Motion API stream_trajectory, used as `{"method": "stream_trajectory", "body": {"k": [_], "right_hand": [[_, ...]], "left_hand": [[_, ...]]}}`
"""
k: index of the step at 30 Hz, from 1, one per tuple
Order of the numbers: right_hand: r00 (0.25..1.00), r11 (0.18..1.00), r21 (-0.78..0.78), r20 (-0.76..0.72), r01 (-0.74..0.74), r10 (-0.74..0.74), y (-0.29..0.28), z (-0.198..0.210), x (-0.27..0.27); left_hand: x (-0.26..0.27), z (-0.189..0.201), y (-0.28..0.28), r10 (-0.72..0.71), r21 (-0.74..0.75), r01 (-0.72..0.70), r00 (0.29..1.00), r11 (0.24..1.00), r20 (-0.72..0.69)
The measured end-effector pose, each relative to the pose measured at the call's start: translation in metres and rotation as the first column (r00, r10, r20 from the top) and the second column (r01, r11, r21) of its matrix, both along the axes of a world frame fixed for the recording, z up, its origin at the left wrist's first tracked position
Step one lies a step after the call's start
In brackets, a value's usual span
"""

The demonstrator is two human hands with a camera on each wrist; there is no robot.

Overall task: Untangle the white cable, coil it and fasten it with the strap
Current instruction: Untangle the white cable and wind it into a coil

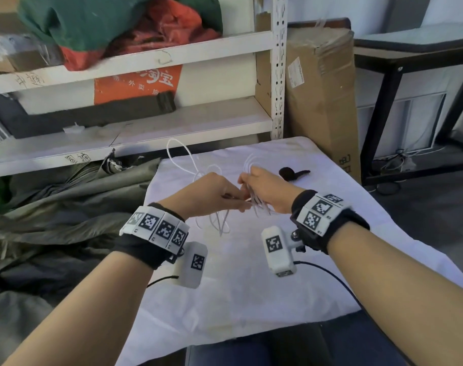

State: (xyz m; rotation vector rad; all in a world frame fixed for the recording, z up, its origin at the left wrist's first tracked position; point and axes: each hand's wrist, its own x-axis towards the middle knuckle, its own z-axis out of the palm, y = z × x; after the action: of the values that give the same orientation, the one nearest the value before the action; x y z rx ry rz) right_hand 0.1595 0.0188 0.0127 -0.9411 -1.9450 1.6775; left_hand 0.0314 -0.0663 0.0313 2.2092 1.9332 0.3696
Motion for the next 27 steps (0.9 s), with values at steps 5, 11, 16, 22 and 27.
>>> {"method": "stream_trajectory", "body": {"k": [5, 11, 16, 22, 27], "right_hand": [[0.966, 0.977, 0.091, 0.196, -0.191, 0.171, -0.010, 0.001, 0.005], [0.941, 0.974, 0.018, 0.264, -0.226, 0.214, -0.007, 0.007, 0.010], [0.973, 0.992, 0.023, 0.203, -0.121, 0.114, 0.002, 0.000, 0.021], [0.987, 0.999, 0.037, 0.157, -0.031, 0.025, 0.003, -0.004, 0.019], [0.991, 0.995, -0.034, 0.096, 0.098, -0.094, 0.011, -0.009, 0.024]], "left_hand": [[0.000, 0.002, 0.001, -0.002, 0.062, -0.001, 0.999, 0.998, 0.035], [-0.012, -0.005, 0.002, 0.007, 0.183, -0.013, 0.999, 0.983, 0.032], [-0.039, -0.015, -0.004, 0.152, 0.116, -0.148, 0.988, 0.982, -0.028], [-0.037, -0.030, -0.004, 0.344, 0.124, -0.355, 0.934, 0.927, 0.098], [-0.045, -0.031, -0.001, 0.509, 0.128, -0.630, 0.715, 0.766, 0.480]]}}
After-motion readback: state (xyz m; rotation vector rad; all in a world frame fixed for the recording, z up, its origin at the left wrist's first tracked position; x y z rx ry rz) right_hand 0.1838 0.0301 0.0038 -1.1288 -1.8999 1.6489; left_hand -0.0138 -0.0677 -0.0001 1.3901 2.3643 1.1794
